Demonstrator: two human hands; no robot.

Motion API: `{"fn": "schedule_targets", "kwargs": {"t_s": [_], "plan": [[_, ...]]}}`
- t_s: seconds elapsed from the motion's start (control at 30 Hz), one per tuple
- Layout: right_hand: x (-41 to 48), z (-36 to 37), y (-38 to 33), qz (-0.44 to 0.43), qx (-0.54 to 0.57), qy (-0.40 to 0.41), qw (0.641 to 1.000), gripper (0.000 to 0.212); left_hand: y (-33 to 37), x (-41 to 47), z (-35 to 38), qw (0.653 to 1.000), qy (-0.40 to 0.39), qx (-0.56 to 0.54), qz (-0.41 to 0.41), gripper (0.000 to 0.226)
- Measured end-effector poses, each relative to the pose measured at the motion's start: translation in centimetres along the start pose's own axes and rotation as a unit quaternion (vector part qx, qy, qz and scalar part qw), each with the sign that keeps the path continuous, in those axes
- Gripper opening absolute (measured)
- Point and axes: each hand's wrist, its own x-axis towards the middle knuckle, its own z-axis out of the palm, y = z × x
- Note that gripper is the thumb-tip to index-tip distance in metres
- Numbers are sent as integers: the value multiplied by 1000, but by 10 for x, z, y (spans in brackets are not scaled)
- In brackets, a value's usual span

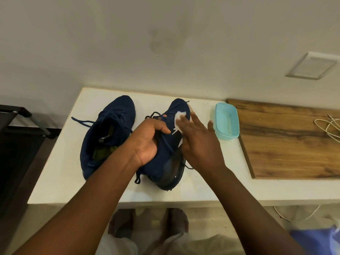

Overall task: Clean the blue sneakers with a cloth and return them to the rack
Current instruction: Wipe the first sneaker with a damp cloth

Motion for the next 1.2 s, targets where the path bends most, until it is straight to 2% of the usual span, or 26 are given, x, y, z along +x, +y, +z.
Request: {"fn": "schedule_targets", "kwargs": {"t_s": [0.2, 0.37, 0.47, 0.53, 0.6, 0.63, 0.67, 0.73, 0.8, 0.83, 0.9, 0.93, 0.97, 1.0, 1.03, 1.1, 1.13, 1.2], "plan": [[-24, 0, -16, -72, 39, -54, 995, 51, 3, 1, -10, 999, 25, -26, -19, 57], [-9, 0, 6, -7, 25, -7, 1000, 51, 2, 0, -1, 999, 30, -17, -13, 68], [2, 3, -8, -14, 19, -24, 999, 52, 3, -1, -3, 999, 33, -8, -11, 69], [-7, 3, -17, -38, 43, -44, 997, 50, 5, -2, -5, 999, 38, -5, -17, 73], [-21, -2, -20, -18, 123, -46, 991, 39, 5, 0, -8, 999, 40, -14, -24, 67], [-25, -9, -23, 26, 211, -36, 976, 34, 5, 1, -8, 999, 37, -24, -24, 61], [-26, -17, -24, 81, 321, -6, 944, 33, 4, 1, -7, 999, 34, -34, -22, 56], [-18, -29, -16, 208, 484, 67, 847, 38, 4, 2, -4, 998, 37, -37, -21, 46], [-12, -34, -1, 295, 572, 68, 762, 23, 3, 3, -4, 999, 44, -17, -19, 42], [-10, -34, 5, 316, 618, 52, 718, 15, 4, 5, -4, 999, 42, -1, -21, 42], [-9, -35, 13, 321, 699, 16, 639, 22, 4, 6, -5, 999, 29, 37, -20, 41], [-8, -35, 16, 314, 721, 0, 617, 27, 4, 5, -5, 998, 18, 63, -18, 39], [-7, -36, 17, 305, 729, -7, 612, 30, 3, 4, -4, 996, 7, 92, -17, 37], [-5, -34, 20, 298, 716, 3, 631, 29, 2, 3, -4, 993, -1, 119, -17, 36], [-3, -34, 20, 293, 677, 24, 674, 26, 1, 1, -2, 990, -6, 141, -19, 36], [2, -30, 24, 268, 531, 72, 800, 21, 0, 1, -2, 986, -4, 165, -16, 41], [4, -27, 25, 247, 453, 98, 851, 19, -1, 2, -2, 986, 2, 169, -13, 42], [6, -19, 23, 200, 320, 125, 918, 22, -1, 4, -3, 986, 20, 167, -9, 39]]}}
